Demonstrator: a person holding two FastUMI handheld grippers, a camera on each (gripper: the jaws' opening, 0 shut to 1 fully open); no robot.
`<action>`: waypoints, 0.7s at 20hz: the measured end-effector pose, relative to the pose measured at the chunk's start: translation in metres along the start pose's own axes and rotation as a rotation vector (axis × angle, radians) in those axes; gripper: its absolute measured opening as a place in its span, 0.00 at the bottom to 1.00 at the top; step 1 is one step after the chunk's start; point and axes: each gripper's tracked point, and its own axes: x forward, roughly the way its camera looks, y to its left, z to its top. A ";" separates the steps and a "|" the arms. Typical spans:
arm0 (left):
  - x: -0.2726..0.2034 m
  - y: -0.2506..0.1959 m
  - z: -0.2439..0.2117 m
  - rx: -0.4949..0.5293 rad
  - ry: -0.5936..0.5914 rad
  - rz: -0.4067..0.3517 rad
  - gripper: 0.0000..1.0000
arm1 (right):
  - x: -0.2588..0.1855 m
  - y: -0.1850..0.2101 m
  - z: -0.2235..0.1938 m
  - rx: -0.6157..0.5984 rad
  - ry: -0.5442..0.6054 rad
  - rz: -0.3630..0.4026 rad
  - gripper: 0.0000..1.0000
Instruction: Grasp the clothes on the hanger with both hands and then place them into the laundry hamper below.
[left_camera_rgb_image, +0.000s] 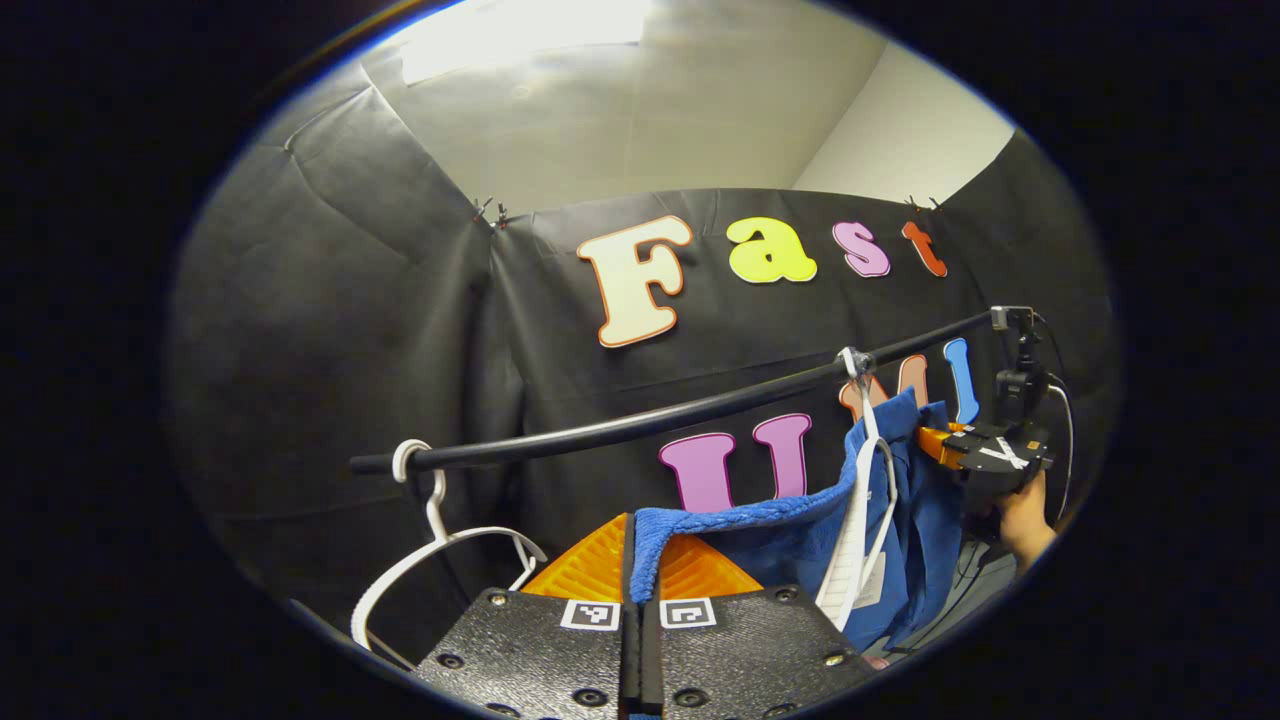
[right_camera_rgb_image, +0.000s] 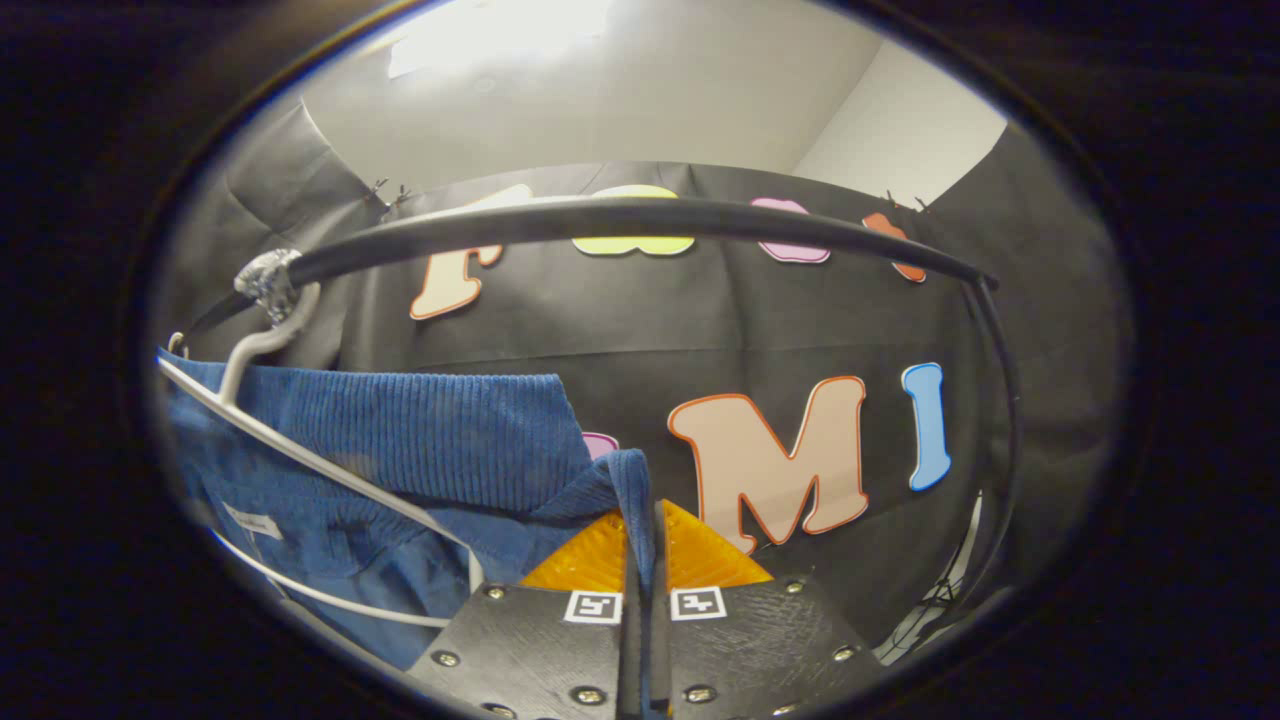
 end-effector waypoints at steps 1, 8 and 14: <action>0.000 -0.005 -0.010 -0.009 0.030 -0.020 0.00 | 0.007 0.000 -0.009 0.004 0.024 -0.007 0.03; 0.016 -0.027 -0.062 -0.121 0.127 -0.119 0.00 | 0.029 -0.002 -0.078 -0.056 0.169 -0.004 0.04; 0.005 -0.047 -0.130 -0.236 0.219 -0.110 0.01 | -0.009 0.018 -0.145 -0.038 0.268 0.027 0.04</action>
